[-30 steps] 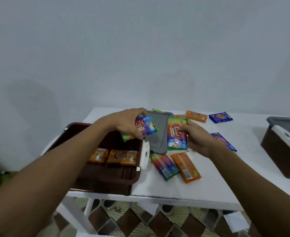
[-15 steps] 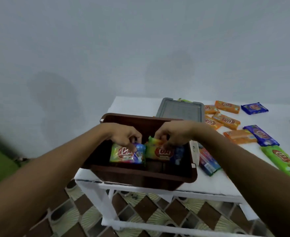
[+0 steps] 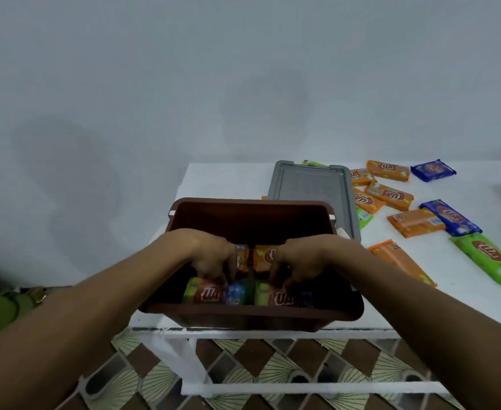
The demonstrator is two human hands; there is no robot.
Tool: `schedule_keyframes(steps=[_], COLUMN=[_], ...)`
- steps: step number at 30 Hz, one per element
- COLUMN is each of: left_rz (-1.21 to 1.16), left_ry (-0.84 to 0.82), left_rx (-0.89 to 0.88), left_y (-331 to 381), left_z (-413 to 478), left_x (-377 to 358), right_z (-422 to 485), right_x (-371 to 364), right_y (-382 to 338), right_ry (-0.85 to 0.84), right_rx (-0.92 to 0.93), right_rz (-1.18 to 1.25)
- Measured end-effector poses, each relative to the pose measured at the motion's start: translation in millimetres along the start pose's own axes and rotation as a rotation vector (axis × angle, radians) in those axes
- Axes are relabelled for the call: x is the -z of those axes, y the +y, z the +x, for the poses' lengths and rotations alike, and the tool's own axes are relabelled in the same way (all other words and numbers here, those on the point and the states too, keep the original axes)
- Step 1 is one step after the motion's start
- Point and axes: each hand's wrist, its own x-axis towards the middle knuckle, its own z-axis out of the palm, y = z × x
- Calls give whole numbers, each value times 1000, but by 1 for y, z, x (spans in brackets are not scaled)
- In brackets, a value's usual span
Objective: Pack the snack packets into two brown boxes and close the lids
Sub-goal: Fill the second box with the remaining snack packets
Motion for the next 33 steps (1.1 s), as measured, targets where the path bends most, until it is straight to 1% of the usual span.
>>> schedule_keyframes(steps=[2,5,8,9,10,12,13,14,15,18,21,25,27,29,30,31,33], left_rz=[-58,-147,-206,-205,-188,-76,-28,0,30,159,282,271,240,192,170,144,98], left_ry=[-50,-65,-57,-23,49,255,332,364,358,303,298,289,291,353,415,491,643], left_rx=[8,30,16,2,-14,-29,-18,0,25,78,116,135,126,85,50,16,-41], left_y=[-3,-3,-6,-7,-9,-13,-14,-13,-12,-10,-10,-3,-3,-2,0,4,23], left_z=[1,-3,-7,-8,-9,-9,-8,-6,-4,7,12,9,5,0,-2,-3,-2], left_x=[-5,-4,1,3,5,12,13,14,13,4,3,12,18,25,31,36,51], right_z=[2,5,6,6,6,9,11,14,16,23,23,18,9,-5,-14,-23,-44], right_x=[-3,-5,-4,-3,-1,4,5,6,6,0,-2,0,4,8,10,11,7], right_y=[0,4,6,6,6,8,10,12,13,13,12,8,9,11,16,20,33], right_ry=[5,13,-21,-14,16,156,235,292,313,282,314,332,305,280,302,351,509], right_rx=[2,9,8,1,-7,-44,-72,-103,-135,-218,-235,-235,-223,-205,-188,-150,-56], right_rz=[-26,-22,-2,8,11,-9,-26,-46,-72,-148,-215,-358,-361,-327,-297,-253,-149])
